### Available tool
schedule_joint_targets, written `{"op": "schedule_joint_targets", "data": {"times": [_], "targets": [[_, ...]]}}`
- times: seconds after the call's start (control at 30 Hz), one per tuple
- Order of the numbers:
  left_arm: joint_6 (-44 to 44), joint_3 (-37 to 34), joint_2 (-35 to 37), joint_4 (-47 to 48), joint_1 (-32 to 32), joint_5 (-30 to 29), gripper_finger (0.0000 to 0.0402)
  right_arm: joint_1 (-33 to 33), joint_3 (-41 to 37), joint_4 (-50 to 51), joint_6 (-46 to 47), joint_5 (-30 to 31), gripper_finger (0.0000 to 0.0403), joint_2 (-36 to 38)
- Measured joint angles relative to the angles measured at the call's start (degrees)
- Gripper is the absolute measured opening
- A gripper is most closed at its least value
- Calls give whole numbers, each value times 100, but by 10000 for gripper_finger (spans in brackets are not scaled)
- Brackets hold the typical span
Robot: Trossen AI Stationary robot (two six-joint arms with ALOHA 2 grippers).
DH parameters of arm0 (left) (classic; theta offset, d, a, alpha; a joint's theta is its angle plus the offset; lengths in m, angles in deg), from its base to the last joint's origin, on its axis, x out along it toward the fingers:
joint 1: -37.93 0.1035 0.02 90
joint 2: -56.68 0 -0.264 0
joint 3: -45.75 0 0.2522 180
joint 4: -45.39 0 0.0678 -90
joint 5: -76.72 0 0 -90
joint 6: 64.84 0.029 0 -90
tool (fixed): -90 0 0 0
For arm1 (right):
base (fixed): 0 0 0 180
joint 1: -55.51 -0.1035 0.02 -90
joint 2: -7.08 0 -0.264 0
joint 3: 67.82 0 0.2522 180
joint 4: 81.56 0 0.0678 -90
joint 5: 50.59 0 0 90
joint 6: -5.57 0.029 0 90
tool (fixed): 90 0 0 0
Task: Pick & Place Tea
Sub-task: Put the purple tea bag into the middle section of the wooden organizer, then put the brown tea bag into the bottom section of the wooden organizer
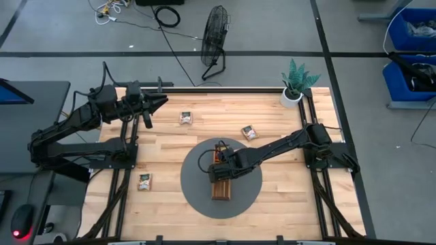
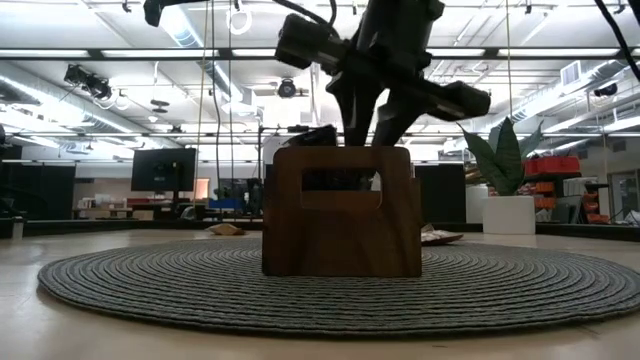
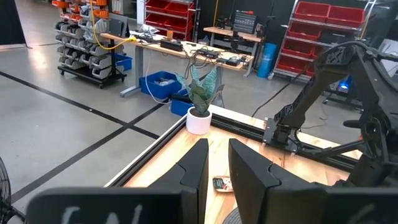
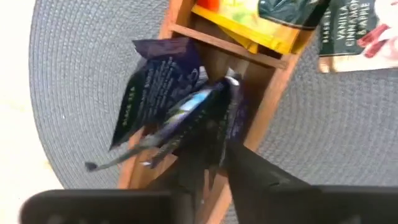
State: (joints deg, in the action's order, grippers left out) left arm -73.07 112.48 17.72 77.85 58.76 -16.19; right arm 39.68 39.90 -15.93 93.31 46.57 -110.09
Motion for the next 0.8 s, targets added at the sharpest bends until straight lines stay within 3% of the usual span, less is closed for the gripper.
{"op": "schedule_joint_targets", "data": {"times": [0.2, 0.4, 0.6, 0.7, 0.8], "targets": [[0, 0, 0, 0, 1, -1, 64, 1, -7, 178, -169, 101, 135, 329], [0, 0, 0, 4, 1, -1, 64, 0, -5, 609, -290, 672, 185, 778], [-3, 0, 0, 4, -1, -1, 64, 7, -5, 849, -698, 888, 189, 1008], [-3, 0, 0, 2, -1, -1, 64, 4, -5, 363, -1102, 947, 184, 1166], [-7, 0, 0, 0, -1, -1, 64, -32, -5, -436, -1697, 1439, 180, 1391]]}}
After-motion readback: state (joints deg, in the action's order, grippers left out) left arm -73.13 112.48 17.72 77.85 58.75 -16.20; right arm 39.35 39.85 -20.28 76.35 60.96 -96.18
